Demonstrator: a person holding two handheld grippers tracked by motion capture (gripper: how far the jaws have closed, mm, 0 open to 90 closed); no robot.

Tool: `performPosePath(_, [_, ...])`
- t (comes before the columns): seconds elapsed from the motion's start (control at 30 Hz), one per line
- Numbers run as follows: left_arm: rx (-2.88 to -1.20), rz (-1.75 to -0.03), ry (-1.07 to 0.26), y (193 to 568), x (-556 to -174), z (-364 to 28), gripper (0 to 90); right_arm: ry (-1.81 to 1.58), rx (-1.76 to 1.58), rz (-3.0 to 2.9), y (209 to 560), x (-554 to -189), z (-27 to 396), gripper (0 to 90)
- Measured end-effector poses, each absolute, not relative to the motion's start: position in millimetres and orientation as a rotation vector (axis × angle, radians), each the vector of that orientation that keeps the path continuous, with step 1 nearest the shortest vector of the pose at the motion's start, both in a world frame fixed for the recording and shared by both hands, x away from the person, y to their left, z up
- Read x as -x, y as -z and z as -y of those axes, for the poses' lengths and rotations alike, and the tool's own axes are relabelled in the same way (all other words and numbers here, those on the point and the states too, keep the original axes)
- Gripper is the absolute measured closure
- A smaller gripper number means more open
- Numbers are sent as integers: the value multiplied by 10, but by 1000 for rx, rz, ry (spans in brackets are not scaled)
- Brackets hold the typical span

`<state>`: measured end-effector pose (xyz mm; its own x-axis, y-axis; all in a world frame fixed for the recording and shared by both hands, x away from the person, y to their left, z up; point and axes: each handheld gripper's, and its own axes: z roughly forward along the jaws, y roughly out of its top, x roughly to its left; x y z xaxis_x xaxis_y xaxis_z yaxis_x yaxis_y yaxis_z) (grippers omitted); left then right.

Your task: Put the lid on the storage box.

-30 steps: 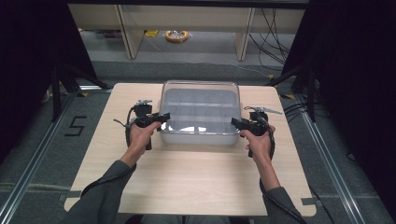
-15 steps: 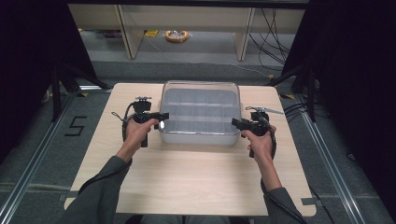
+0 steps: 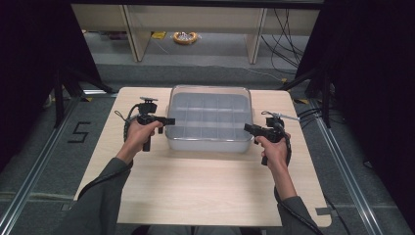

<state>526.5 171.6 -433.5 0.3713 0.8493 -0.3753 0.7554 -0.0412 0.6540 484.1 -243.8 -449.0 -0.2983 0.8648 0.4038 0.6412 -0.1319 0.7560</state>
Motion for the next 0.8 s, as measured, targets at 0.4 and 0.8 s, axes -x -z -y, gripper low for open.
performPosePath(0.4, [-1883,-1368,-248,4356,-5226,-1693,626,-1364,-1664,-1896,4462,-4826,2466,619])
performPosePath(0.8, [-1861,-1386,-239,4397,-5219,-1679,605,-1349,-1754,-1903,4469,-4816,2457,632])
